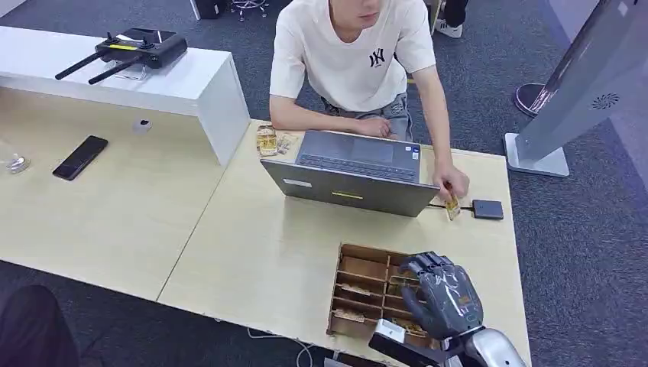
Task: Pass the card to the sensor for recognition and then transmit it.
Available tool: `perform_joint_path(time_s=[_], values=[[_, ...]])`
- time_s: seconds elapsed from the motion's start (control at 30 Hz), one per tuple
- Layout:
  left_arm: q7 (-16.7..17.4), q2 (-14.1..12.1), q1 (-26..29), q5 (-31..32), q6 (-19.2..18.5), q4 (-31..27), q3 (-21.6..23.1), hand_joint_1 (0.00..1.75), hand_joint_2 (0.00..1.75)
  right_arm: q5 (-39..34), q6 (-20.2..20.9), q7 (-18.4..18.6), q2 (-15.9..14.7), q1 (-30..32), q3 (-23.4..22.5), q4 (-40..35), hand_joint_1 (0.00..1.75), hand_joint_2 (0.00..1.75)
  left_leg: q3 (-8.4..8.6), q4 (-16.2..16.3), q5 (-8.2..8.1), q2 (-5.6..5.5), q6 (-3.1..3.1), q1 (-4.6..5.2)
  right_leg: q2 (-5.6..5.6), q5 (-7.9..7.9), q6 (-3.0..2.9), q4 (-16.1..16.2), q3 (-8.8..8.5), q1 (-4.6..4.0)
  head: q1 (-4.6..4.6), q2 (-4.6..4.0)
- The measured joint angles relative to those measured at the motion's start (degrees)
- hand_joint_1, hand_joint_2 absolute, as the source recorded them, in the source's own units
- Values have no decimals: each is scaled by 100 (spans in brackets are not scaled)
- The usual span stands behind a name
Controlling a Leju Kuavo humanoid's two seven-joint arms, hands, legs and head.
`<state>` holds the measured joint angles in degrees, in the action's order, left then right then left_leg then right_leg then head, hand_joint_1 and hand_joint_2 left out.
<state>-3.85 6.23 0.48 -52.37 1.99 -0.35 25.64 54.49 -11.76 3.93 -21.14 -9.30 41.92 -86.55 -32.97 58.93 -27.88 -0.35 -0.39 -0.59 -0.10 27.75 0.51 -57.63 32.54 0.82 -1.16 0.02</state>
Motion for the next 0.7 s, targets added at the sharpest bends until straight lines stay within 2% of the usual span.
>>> perform_joint_path(time_s=[0.3, 0.33, 0.4, 0.7], values=[[4, 0, 0, -9, 0, 0, 2, 0, 0, -17, 4, 2, 0, -2, 0, 105, 87, 175, 0, 0, 0, 0, 0, 0, 0, 0, 0, 0, 0, 0, 0, 0], [4, 0, 0, -9, 0, 0, 2, 0, 0, -17, 9, 2, 0, -2, 0, 118, 93, 175, 0, 0, 0, 0, 0, 0, 0, 0, 0, 0, 0, 0, 0, 0], [4, 0, 0, -15, 0, 0, 2, 0, 0, -24, 11, 2, 0, -2, 0, 142, 87, 175, 0, 0, 0, 0, 0, 0, 0, 0, 0, 0, 0, 0, 0, 0], [4, 0, 0, -41, 0, 0, 7, 0, 0, -28, 20, 7, 0, -4, -2, 219, 101, 175, 0, 0, 0, 0, 0, 0, 0, 0, 0, 0, 0, 0, 0, 0]])
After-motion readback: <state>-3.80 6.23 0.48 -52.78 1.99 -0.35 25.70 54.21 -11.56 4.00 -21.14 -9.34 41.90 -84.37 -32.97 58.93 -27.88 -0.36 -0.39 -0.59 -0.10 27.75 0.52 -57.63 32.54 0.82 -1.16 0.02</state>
